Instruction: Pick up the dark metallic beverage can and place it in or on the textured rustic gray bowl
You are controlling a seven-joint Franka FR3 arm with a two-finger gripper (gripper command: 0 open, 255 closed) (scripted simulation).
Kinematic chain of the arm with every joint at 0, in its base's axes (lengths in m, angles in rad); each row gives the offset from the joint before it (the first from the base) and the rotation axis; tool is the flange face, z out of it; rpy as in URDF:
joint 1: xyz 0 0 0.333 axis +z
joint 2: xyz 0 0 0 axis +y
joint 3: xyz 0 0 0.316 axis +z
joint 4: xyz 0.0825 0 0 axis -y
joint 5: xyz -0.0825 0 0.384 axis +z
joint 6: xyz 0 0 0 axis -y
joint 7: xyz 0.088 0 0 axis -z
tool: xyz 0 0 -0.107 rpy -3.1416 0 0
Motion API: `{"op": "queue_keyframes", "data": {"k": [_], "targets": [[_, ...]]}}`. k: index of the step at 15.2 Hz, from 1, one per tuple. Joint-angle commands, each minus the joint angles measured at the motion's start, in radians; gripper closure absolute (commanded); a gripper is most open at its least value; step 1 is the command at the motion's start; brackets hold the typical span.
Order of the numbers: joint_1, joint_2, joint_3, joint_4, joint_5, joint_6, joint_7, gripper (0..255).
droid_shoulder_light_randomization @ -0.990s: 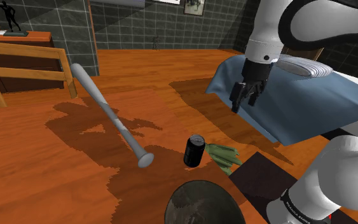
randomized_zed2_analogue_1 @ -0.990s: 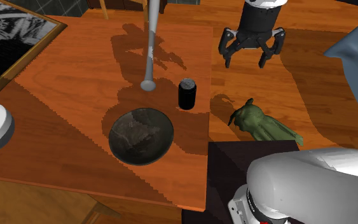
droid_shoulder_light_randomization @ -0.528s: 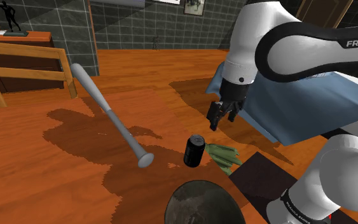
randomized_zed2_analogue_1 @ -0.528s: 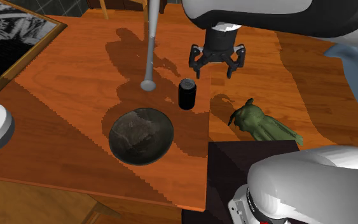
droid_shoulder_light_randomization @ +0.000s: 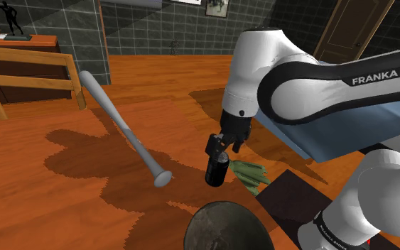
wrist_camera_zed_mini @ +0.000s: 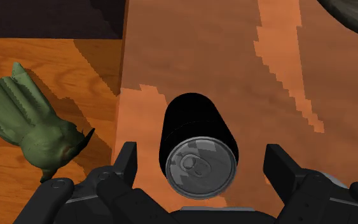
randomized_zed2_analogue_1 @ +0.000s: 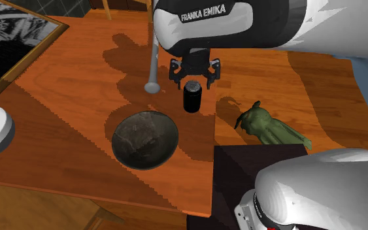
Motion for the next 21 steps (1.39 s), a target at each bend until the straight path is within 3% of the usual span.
{"op": "queue_keyframes", "data": {"k": [1, 6, 13, 14, 21], "targets": [[0.001, 0.014, 0.008, -0.020, 0.003, 0.037, 0.003, 0], [0.000, 0.046, 0.022, -0.060, 0.006, 0.108, 0.005, 0], [0.000, 0.046, 0.022, -0.060, 0.006, 0.108, 0.005, 0], [0.000, 0.046, 0.022, -0.060, 0.006, 0.108, 0.005, 255], [0.001, 0.046, 0.022, -0.060, 0.006, 0.107, 0.005, 255]]}}
